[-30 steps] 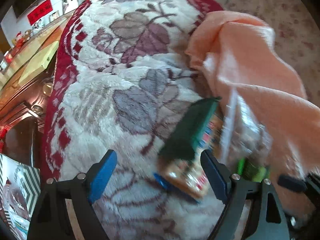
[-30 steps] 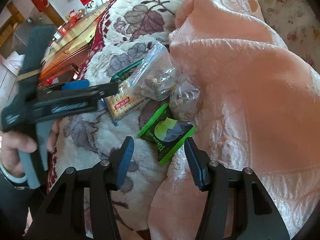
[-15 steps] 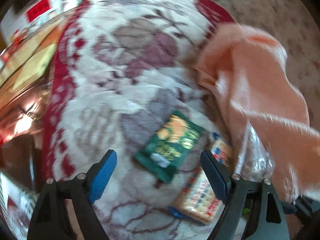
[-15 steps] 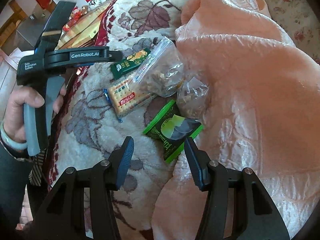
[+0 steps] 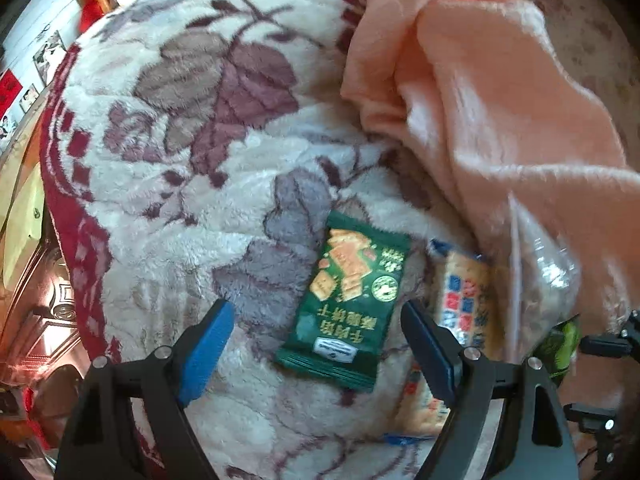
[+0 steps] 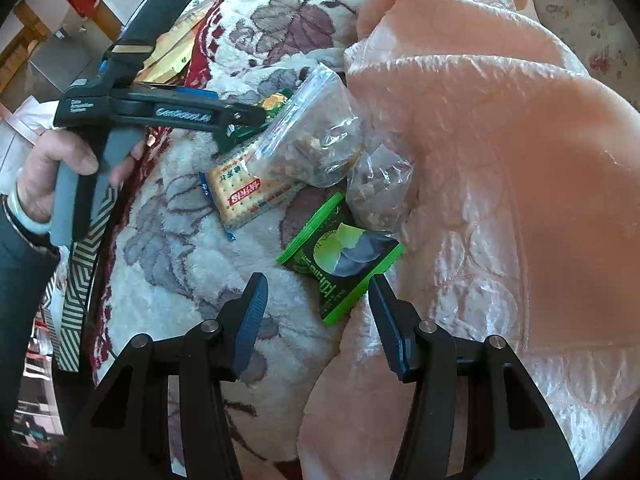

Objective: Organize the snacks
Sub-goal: 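Grasp the green cracker packet with the left tool while the right tool grasps the Hokkaido cracker pack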

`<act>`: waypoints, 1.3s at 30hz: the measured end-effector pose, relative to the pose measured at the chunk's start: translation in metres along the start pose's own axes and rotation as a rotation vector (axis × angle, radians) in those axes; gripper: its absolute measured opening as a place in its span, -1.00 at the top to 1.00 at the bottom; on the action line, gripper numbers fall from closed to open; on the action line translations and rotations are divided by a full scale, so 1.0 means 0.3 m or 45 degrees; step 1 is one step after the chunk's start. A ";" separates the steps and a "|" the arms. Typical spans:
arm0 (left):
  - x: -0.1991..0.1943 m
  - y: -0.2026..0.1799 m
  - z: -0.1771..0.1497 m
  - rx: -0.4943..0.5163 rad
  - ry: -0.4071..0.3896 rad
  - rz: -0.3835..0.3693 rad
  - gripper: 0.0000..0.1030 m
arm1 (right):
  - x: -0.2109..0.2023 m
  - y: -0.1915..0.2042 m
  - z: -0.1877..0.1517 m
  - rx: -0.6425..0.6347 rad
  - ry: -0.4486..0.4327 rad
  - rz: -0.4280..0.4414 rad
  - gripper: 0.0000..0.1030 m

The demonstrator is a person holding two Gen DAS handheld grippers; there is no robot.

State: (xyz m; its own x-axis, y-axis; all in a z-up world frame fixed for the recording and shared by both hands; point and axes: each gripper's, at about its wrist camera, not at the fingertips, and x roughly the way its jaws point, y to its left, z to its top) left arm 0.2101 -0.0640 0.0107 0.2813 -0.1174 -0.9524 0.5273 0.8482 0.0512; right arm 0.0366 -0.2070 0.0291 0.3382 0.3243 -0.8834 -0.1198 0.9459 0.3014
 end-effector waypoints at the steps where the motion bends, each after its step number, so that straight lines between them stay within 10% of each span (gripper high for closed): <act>1: 0.011 -0.005 0.009 0.007 0.011 -0.010 -0.69 | 0.003 0.002 0.000 0.000 0.001 0.004 -0.04; 8: 0.036 -0.034 0.065 -0.002 0.017 -0.053 -0.64 | 0.009 0.007 0.000 -0.016 0.011 0.008 -0.04; 14: 0.008 -0.015 0.064 -0.040 -0.020 -0.022 0.12 | 0.007 0.020 0.003 -0.035 -0.007 0.049 -0.04; 24: -0.113 0.064 -0.162 -0.280 -0.100 0.070 0.14 | 0.090 0.104 0.126 0.131 -0.032 0.170 -0.13; 32: -0.192 0.150 -0.351 -0.515 -0.151 0.137 0.14 | 0.234 0.090 0.251 0.332 0.016 0.009 -0.35; 39: -0.206 0.180 -0.451 -0.622 -0.146 0.136 0.14 | 0.298 0.268 0.339 -0.034 0.048 -0.038 -0.38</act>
State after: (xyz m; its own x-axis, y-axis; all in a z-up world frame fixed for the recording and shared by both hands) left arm 0.1127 0.0588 0.0318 0.4137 -0.0496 -0.9091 0.0619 0.9977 -0.0262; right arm 0.1520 -0.1017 0.0108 0.3068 0.2953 -0.9048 -0.1351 0.9545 0.2657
